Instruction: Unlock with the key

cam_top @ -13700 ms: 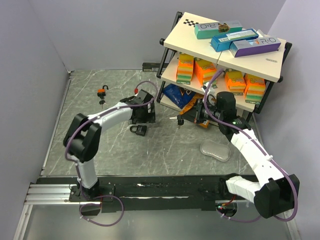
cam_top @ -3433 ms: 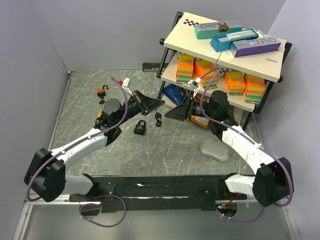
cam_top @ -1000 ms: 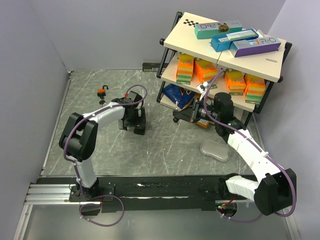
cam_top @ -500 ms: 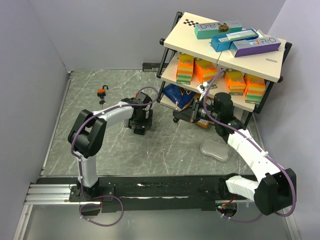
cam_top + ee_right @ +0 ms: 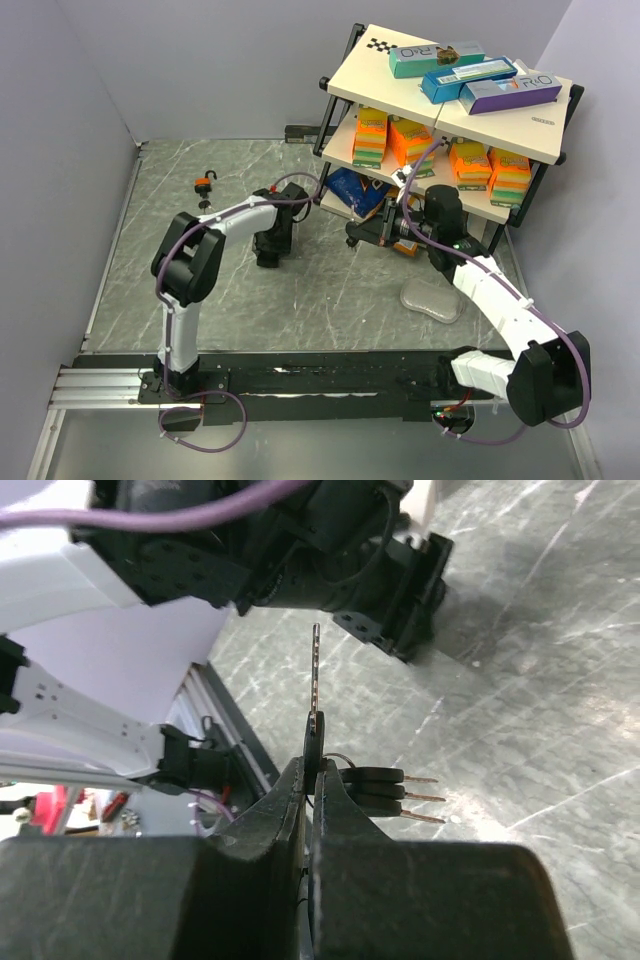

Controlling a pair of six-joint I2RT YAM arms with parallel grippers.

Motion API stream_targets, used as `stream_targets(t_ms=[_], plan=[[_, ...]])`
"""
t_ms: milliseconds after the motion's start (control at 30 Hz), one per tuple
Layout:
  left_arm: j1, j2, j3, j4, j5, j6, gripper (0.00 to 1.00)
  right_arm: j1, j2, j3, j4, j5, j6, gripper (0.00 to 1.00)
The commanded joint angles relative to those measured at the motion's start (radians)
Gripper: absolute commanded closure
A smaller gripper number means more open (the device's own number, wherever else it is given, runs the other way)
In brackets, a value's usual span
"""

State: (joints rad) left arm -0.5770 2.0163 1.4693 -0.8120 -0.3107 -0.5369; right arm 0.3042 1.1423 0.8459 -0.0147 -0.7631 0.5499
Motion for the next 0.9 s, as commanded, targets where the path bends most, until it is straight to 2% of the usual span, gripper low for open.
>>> stream_targets(t_ms=[0, 133, 233, 400, 533, 700, 867], plan=[[-0.038, 0.021, 0.156, -0.171, -0.24, -0.034, 0.99, 0.029, 0.017, 0.011, -0.022, 0.041, -0.063, 1.0], [-0.079, 0.07, 0.235, -0.32, -0.433, -0.025, 0.99, 0.07, 0.011, 0.016, -0.077, 0.082, -0.11, 1.0], [-0.104, 0.09, 0.284, -0.394, -0.478, -0.04, 0.99, 0.104, 0.016, 0.025, -0.093, 0.1, -0.142, 1.0], [-0.096, 0.064, 0.388, -0.456, -0.332, -0.096, 0.99, 0.18, 0.106, 0.021, 0.007, 0.033, -0.127, 1.0], [-0.092, 0.104, 0.488, -0.559, -0.288, -0.155, 0.99, 0.223, 0.212, 0.001, 0.151, -0.048, -0.027, 1.0], [-0.072, 0.052, 0.461, -0.526, -0.109, -0.225, 0.99, 0.24, 0.293, -0.056, 0.373, -0.151, 0.132, 1.0], [-0.073, -0.011, 0.419, -0.461, -0.016, -0.282, 0.99, 0.245, 0.361, -0.076, 0.452, -0.191, 0.237, 1.0]])
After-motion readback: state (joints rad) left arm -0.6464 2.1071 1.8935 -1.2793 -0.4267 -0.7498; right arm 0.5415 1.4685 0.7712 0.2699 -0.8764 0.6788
